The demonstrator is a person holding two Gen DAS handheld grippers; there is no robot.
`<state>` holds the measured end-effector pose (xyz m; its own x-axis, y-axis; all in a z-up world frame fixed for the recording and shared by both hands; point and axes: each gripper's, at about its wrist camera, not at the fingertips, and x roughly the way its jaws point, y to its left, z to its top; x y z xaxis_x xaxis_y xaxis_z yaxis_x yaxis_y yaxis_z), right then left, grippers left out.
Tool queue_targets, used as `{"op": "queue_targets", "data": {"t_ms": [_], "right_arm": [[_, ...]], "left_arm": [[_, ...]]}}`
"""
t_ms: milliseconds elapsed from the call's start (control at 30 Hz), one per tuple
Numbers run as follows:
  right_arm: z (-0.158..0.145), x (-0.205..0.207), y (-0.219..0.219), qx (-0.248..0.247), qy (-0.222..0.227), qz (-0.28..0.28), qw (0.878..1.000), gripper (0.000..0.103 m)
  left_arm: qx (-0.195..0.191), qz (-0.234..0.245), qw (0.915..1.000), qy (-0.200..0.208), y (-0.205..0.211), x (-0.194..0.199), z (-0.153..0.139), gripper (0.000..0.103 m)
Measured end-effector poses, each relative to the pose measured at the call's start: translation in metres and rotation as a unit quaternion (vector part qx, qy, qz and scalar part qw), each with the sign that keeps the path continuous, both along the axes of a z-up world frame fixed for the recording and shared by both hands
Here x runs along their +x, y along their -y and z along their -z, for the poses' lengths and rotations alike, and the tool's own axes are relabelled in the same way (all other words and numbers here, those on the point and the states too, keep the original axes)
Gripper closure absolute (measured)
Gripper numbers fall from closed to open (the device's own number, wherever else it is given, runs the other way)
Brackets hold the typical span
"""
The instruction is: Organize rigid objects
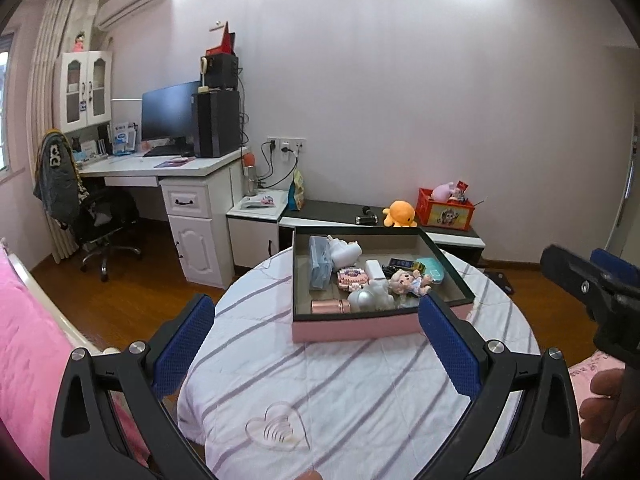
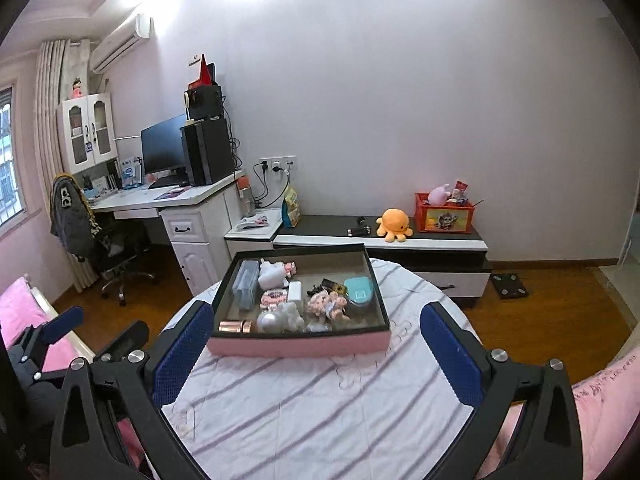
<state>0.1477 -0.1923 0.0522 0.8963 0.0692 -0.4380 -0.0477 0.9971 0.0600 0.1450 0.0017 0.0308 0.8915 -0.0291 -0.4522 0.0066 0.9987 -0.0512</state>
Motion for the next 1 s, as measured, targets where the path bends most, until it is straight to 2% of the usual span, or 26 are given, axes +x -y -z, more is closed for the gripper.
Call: {"op": "queue_targets", "data": {"t_ms": [333,600,1000], "right_arm": [[0.011,-0.073,0.006,-0.005,0.026,0.017,1.000,0.000],[0.016,-0.123,0.019,0.000,0.046,0.047,0.998,0.000],[0.018,-0.151,0.012,0.004,0.056,0.041,0.998,0.000]], "left_arm": [[-0.001,-0.009,0.9999,0.009,0.003,-0.065,0.007,0.000],[0.013,0.000,0.9994,0.033,0.020,-0.115,0.003,0.000],[0.014,0.000,0.9987,0.049,0.024,-0.143,-0.005,0.000]]}}
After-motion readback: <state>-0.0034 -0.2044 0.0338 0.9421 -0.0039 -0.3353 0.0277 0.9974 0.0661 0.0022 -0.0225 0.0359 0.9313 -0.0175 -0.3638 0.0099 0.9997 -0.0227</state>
